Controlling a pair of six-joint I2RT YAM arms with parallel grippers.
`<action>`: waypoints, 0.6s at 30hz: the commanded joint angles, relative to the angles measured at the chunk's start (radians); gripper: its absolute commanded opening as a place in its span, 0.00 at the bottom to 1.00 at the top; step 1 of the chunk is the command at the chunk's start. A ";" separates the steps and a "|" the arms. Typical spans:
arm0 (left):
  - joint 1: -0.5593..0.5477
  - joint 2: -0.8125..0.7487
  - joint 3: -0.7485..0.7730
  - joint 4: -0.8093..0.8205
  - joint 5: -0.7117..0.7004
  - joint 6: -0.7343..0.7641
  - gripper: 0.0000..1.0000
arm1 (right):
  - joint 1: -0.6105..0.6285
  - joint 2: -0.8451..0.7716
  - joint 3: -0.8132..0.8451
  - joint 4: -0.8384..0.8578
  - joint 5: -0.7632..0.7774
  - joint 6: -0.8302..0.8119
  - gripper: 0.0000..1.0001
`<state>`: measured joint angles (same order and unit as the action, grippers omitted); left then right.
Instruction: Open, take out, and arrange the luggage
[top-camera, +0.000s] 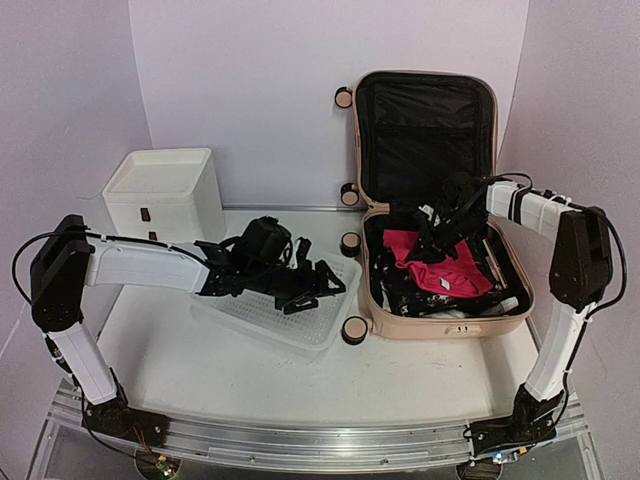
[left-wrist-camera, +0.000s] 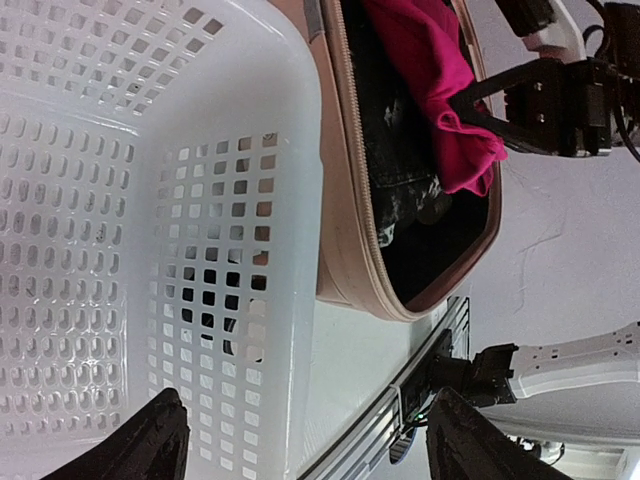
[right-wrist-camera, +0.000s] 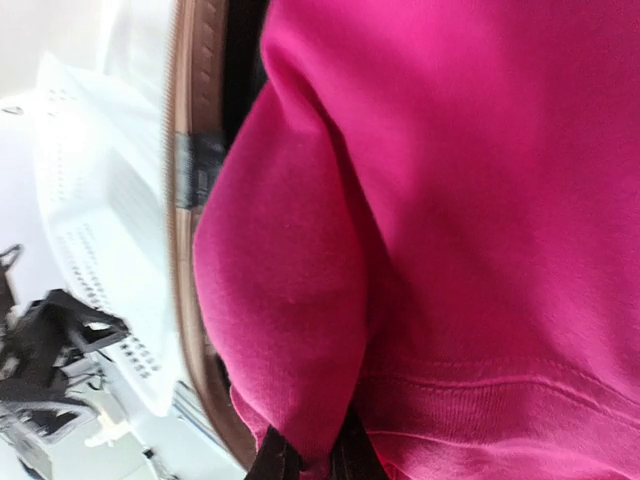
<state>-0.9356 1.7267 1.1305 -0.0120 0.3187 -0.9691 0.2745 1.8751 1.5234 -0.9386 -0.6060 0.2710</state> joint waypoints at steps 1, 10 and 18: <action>0.001 0.008 0.002 0.018 -0.001 -0.054 0.83 | -0.022 -0.064 -0.002 0.078 -0.098 0.039 0.00; -0.065 0.084 0.053 0.018 -0.017 -0.013 0.83 | -0.037 -0.059 0.000 0.097 -0.123 0.045 0.00; -0.089 0.205 0.278 -0.251 -0.302 0.269 0.90 | -0.037 -0.063 -0.013 0.103 -0.135 0.043 0.00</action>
<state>-1.0279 1.8828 1.2404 -0.1120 0.1856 -0.8639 0.2405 1.8622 1.5112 -0.8867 -0.6960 0.3126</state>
